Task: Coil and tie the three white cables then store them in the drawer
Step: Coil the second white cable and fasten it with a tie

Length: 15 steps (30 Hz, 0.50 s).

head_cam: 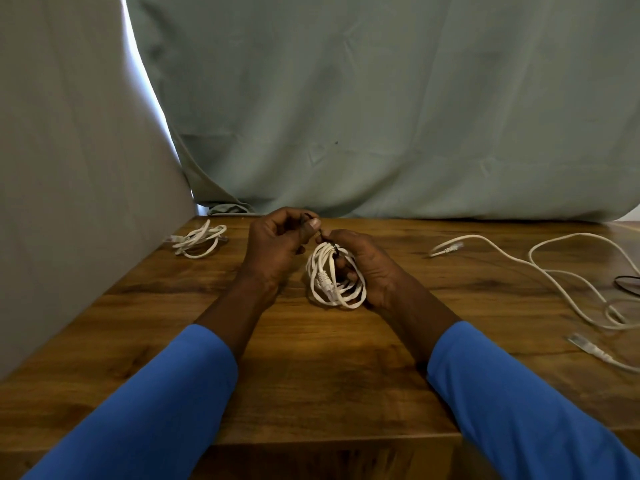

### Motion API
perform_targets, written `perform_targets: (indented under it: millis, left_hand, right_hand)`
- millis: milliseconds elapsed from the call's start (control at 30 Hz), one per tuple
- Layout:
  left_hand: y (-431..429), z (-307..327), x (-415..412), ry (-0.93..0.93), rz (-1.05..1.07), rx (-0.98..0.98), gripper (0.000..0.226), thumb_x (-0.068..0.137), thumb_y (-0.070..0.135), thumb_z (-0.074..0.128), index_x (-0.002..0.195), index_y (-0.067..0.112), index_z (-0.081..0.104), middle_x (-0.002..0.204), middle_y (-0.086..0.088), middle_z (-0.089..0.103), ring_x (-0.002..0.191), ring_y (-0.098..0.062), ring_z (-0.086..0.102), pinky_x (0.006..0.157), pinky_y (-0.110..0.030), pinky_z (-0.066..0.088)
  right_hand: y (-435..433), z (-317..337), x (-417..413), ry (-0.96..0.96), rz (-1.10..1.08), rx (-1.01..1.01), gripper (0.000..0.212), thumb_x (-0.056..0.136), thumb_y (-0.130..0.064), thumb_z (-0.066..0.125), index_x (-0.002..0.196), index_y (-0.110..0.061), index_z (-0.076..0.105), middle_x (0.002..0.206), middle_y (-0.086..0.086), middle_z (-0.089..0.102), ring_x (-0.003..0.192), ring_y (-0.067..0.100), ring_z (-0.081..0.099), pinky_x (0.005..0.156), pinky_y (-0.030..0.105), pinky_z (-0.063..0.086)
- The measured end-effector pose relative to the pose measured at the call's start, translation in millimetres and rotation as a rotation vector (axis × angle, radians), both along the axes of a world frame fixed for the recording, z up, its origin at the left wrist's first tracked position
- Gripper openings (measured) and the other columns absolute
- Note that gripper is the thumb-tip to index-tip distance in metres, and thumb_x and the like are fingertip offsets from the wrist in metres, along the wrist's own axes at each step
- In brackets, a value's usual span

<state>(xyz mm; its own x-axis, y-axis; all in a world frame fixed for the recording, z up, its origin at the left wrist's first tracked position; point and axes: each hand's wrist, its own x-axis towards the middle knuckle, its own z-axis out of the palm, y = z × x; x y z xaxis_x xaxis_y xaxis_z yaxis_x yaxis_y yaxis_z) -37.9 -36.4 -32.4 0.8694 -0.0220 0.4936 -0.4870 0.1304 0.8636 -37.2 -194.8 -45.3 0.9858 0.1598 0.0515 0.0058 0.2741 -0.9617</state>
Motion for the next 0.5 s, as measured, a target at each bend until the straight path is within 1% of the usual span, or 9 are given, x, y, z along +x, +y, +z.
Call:
perform_targets:
  millis: [33,100,167,200,300,333,400,500]
  left_hand:
    - [-0.9,1.1,-1.4,-0.001,0.009,-0.008,0.010,0.091,0.010,0.075,0.090,0.019,0.077,0.087,0.004,0.076,0.087,-0.018,0.068,0.079,-0.045,0.055]
    - [-2.9,3.4,-2.8,0.008,0.038,-0.036,0.010,0.091,0.011,0.075,0.088,0.020,0.075,0.081,0.010,0.074,0.079,-0.008,0.065,0.073,-0.034,0.053]
    - [-3.7,4.7,-2.0,0.017,0.061,-0.063,0.013,0.091,0.011,0.075,0.085,0.023,0.074,0.075,0.013,0.071,0.074,-0.004,0.061,0.068,-0.026,0.051]
    - [-3.8,4.8,-1.4,0.021,0.067,-0.077,0.014,0.091,0.011,0.075,0.085,0.023,0.074,0.074,0.014,0.070,0.072,-0.003,0.060,0.066,-0.025,0.050]
    - [-3.1,4.1,-0.1,0.030,0.088,-0.094,0.011,0.091,0.013,0.076,0.085,0.022,0.074,0.071,0.013,0.069,0.068,-0.001,0.059,0.062,-0.021,0.049]
    - [-3.3,4.0,-0.2,0.031,0.096,-0.090,0.010,0.091,0.013,0.076,0.086,0.021,0.074,0.071,0.013,0.069,0.067,0.000,0.059,0.061,-0.020,0.050]
    - [-3.8,4.0,-0.1,0.030,0.119,-0.084,0.008,0.091,0.014,0.076,0.087,0.020,0.074,0.073,0.012,0.069,0.066,0.002,0.059,0.060,-0.018,0.050]
    - [-4.1,3.2,2.2,0.030,0.151,-0.097,0.010,0.091,0.014,0.076,0.085,0.021,0.073,0.071,0.012,0.068,0.064,0.002,0.058,0.058,-0.017,0.049]
  right_hand:
    - [-0.2,0.2,0.7,0.022,0.009,0.013,0.034,0.072,-0.039,0.087,0.087,-0.012,0.074,0.065,0.009,0.054,0.063,0.025,0.041,0.070,0.036,0.034]
    - [0.3,1.0,-0.2,0.051,0.005,0.011,0.031,0.072,-0.037,0.085,0.081,-0.011,0.070,0.067,0.010,0.055,0.062,0.025,0.040,0.069,0.036,0.037]
    - [0.8,1.4,-1.6,0.059,0.004,0.020,0.029,0.071,-0.036,0.083,0.080,-0.012,0.069,0.070,0.011,0.055,0.063,0.024,0.044,0.070,0.036,0.038]
    - [1.1,2.0,-3.3,0.059,0.013,0.026,0.028,0.071,-0.035,0.082,0.080,-0.012,0.069,0.068,0.010,0.055,0.063,0.023,0.045,0.070,0.035,0.038]
    - [1.5,3.9,-6.3,0.031,0.023,0.009,0.026,0.071,-0.034,0.079,0.076,-0.011,0.068,0.054,0.005,0.055,0.056,0.020,0.044,0.068,0.034,0.039]
    - [2.1,4.5,-7.3,0.025,0.020,-0.003,0.027,0.069,-0.035,0.079,0.076,-0.011,0.069,0.054,0.005,0.056,0.055,0.021,0.044,0.068,0.034,0.040]
    - [3.4,5.3,-8.3,0.025,0.014,-0.015,0.030,0.065,-0.035,0.079,0.081,-0.011,0.071,0.063,0.008,0.060,0.059,0.023,0.049,0.069,0.035,0.043]
    - [4.7,5.6,-8.7,-0.004,-0.020,-0.039,0.035,0.069,-0.032,0.075,0.094,-0.008,0.071,0.080,0.014,0.065,0.070,0.027,0.061,0.074,0.038,0.051]
